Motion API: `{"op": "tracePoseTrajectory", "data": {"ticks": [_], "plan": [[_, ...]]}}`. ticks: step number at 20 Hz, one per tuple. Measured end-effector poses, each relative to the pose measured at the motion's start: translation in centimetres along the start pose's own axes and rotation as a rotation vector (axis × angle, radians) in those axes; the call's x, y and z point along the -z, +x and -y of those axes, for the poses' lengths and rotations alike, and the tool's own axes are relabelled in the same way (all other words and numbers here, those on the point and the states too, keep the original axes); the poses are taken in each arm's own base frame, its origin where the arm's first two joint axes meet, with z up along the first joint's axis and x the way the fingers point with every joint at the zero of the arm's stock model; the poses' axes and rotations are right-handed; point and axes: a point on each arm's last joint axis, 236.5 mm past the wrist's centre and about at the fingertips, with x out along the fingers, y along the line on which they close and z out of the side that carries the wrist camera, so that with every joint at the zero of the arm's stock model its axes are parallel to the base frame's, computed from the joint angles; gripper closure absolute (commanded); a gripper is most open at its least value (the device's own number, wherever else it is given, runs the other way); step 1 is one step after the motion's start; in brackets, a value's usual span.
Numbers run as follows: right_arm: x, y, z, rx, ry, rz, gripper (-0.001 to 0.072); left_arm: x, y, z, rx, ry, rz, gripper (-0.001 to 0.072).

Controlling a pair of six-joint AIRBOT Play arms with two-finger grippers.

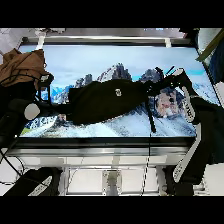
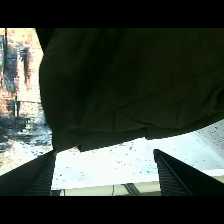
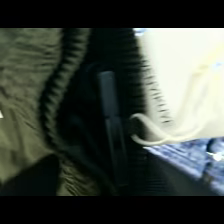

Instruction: Fold the clothes and pants, and hang the long-sleeved shirts on hangers.

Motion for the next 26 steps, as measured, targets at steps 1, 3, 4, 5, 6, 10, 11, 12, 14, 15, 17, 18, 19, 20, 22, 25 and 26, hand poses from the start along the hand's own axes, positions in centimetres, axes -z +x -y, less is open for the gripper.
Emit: {"op": "tracePoseTrajectory", "data": {"ticks": [1, 3, 4, 5, 6, 10, 11, 12, 14, 15, 17, 18, 19, 20, 22, 25, 26], "plan": [[0.0, 0.1, -0.2, -0.005, -0.007, -0.002, 0.0622, 0.0, 0.0, 0.0, 0.000, 0.000, 0.000, 0.0001], [-0.2, 0.2, -1.2, -0.036, -0.028, 0.004, 0.0653, 0.0, 0.0, 0.0, 0.000, -0.001, 0.000, 0.0001], [-0.2, 0.2, -1.6, -0.045, -0.039, 0.004, 0.0686, 0.0, 0.0, 0.0, 0.000, -0.001, 0.000, 0.0001], [-0.4, 0.0, -2.1, -0.056, -0.053, 0.009, 0.0686, 0.0, 0.0, 0.0, 0.000, -0.001, 0.001, 0.0002], [-0.9, -0.6, -2.9, -0.072, -0.071, 0.020, 0.0686, 0.0, 0.0, 0.0, 0.000, -0.001, 0.001, 0.0002], [-3.3, -5.8, -6.4, -0.092, -0.169, 0.109, 0.0687, 0.0, 0.0, 0.0, 0.001, -0.001, 0.001, 0.0002], [-3.9, -8.0, -7.0, -0.084, -0.180, 0.152, 0.0687, 0.0, 0.0, 0.0, 0.002, -0.002, 0.001, 0.0002], [-4.3, -10.3, -7.2, -0.068, -0.184, 0.195, 0.0687, 0.0, -0.1, 0.1, 0.004, -0.003, 0.002, 0.0002], [-4.6, -16.1, -7.2, -0.023, -0.177, 0.297, 0.0687, -0.1, -0.3, 0.1, 0.006, -0.003, 0.007, 0.0002], [-4.2, -19.2, -6.7, 0.010, -0.165, 0.340, 0.0687, -0.1, -0.4, 0.1, 0.007, -0.003, 0.011, 0.0001], [-2.5, -26.5, -4.7, 0.110, -0.118, 0.443, 0.0687, -0.3, -0.7, 0.2, 0.011, -0.003, 0.021, 0.0002], [-1.2, -29.8, -3.6, 0.162, -0.086, 0.488, 0.0687, -0.3, -0.9, 0.2, 0.013, -0.004, 0.026, 0.0002], [0.3, -33.1, -2.4, 0.215, -0.049, 0.535, 0.0687, -0.3, -1.0, 0.3, 0.014, -0.004, 0.030, 0.0002], [2.3, -36.6, -1.0, 0.274, -0.002, 0.586, 0.0687, -0.4, -1.1, 0.3, 0.015, -0.004, 0.033, 0.0002], [6.7, -42.4, 1.7, 0.374, 0.104, 0.672, 0.0687, -0.4, -1.2, 0.3, 0.016, -0.003, 0.037, 0.0001], [13.7, -47.4, 5.4, 0.449, 0.299, 0.753, 0.0687, -0.4, -1.3, 0.3, 0.017, -0.003, 0.039, 0.0002], [16.1, -48.0, 6.7, 0.459, 0.372, 0.769, 0.0687, -0.4, -1.3, 0.3, 0.018, -0.003, 0.040, 0.0002]]}}
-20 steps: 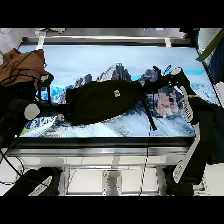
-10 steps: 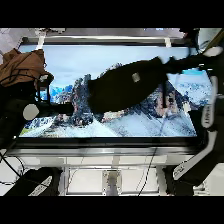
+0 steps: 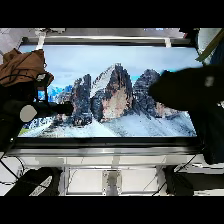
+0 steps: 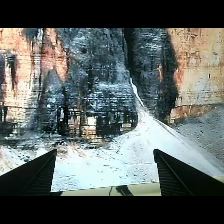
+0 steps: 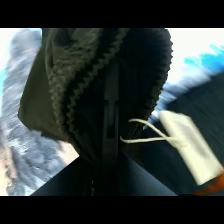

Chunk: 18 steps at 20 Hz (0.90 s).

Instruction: Fold the clothes and pants, and hang the long-sleeved shirts on hangers.

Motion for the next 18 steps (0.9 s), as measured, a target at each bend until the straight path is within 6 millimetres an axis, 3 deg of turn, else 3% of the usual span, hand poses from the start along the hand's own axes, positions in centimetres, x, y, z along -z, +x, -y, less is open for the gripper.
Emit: {"op": "tracePoseTrajectory", "data": {"ticks": [3, 5, 7, 9, 10, 11, 12, 13, 15, 18], "plan": [[4.5, -2.5, 6.8, 0.119, 0.200, 0.000, 0.0687, 0.0, 0.0, 0.2, 0.007, -0.003, 0.000, 0.0002], [8.7, -3.7, 11.5, 0.198, 0.368, 0.004, 0.0688, 0.1, 0.0, 0.4, 0.016, -0.009, -0.003, 0.0002], [12.6, -4.4, 14.4, 0.231, 0.523, 0.011, 0.0687, 0.1, 0.0, 0.5, 0.021, -0.012, -0.004, 0.0002], [15.3, -4.7, 16.1, 0.247, 0.636, 0.018, 0.0686, 0.1, 0.0, 0.6, 0.024, -0.014, -0.005, 0.0002], [16.1, -4.8, 16.5, 0.250, 0.669, 0.024, 0.0684, 0.1, 0.0, 0.6, 0.025, -0.014, -0.005, 0.0002], [16.7, -4.9, 16.9, 0.253, 0.698, 0.028, 0.0611, 0.1, 0.0, 0.6, 0.026, -0.015, -0.005, 0.0002], [17.1, -5.0, 17.0, 0.254, 0.719, 0.030, 0.0362, 0.1, 0.0, 0.6, 0.026, -0.015, -0.005, 0.0002], [17.2, -5.2, 16.9, 0.248, 0.734, 0.033, 0.0172, 0.1, 0.0, 0.6, 0.027, -0.015, -0.005, 0.0002], [16.0, -6.2, 15.7, 0.207, 0.755, 0.068, 0.0147, 0.1, 0.0, 0.7, 0.028, -0.016, -0.006, 0.0001], [11.3, -9.4, 12.1, 0.100, 0.709, 0.189, 0.0172, 0.1, 0.0, 0.7, 0.028, -0.016, -0.006, 0.0002]]}}
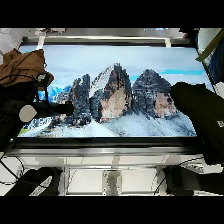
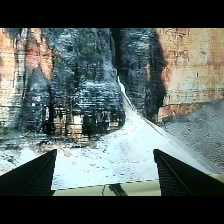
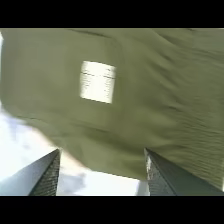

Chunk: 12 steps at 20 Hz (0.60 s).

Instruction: Fold the clothes and pants, and hang the long-sleeved shirts on hangers.

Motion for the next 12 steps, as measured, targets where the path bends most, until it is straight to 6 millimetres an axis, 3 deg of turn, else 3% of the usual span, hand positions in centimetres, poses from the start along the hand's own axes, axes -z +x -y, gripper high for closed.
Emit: {"op": "tracePoseTrajectory", "data": {"ticks": [1, 4, 6, 8, 10, 12], "plan": [[-0.7, -1.5, -2.5, -0.059, -0.033, 0.036, 0.0240, 0.0, 0.0, 0.0, 0.000, 0.000, 0.000, 0.0002], [-0.6, -5.4, -10.2, -0.227, -0.176, 0.099, 0.0685, 0.0, 0.0, 0.0, 0.002, -0.001, 0.000, 0.0001], [2.3, -7.2, -16.1, -0.360, -0.317, 0.075, 0.0685, 0.0, 0.0, 0.1, 0.003, -0.002, -0.001, 0.0001], [6.7, -8.4, -21.0, -0.471, -0.487, 0.024, 0.0685, 0.0, 0.0, 0.1, 0.003, -0.002, -0.001, 0.0001], [11.6, -9.3, -24.5, -0.559, -0.652, -0.044, 0.0685, 0.0, 0.0, 0.1, 0.003, -0.002, -0.001, 0.0001], [15.8, -9.7, -26.2, -0.606, -0.781, -0.111, 0.0685, 0.0, 0.0, 0.1, 0.003, -0.002, -0.001, 0.0001]]}}
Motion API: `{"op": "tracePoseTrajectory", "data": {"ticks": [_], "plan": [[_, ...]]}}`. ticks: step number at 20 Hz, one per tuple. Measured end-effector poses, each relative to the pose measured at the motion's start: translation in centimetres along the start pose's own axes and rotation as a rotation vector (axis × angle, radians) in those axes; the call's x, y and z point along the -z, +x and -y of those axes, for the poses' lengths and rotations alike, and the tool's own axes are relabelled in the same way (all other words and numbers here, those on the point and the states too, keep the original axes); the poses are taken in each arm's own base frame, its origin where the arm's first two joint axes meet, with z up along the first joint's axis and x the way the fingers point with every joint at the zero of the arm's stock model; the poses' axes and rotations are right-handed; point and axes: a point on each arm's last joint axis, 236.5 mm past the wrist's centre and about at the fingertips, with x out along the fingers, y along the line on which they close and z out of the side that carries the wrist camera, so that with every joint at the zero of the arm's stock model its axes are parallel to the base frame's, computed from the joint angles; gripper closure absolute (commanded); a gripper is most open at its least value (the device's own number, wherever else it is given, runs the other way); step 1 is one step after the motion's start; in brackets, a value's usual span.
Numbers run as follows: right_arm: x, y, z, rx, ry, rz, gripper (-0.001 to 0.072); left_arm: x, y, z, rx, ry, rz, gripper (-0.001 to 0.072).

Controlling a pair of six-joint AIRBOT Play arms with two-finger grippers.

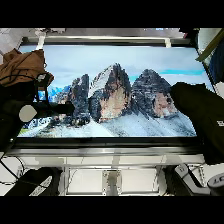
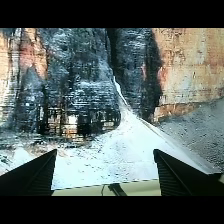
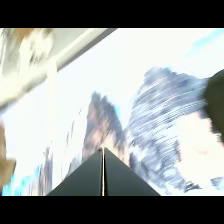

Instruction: Fold the clothes and pants, and hang the long-sleeved shirts on hangers.

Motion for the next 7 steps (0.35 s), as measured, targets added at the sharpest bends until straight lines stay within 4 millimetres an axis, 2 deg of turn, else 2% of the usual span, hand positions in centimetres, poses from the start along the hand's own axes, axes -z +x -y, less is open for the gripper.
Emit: {"op": "tracePoseTrajectory", "data": {"ticks": [3, 7], "plan": [[2.6, 1.8, -2.9, -0.039, -0.108, -0.104, 0.0685, 0.0, 0.0, 0.0, 0.000, 0.000, 0.000, 0.0001], [5.7, 2.9, -4.4, -0.048, -0.193, -0.225, 0.0685, 0.0, 0.0, 0.0, 0.000, 0.000, 0.000, 0.0001]]}}
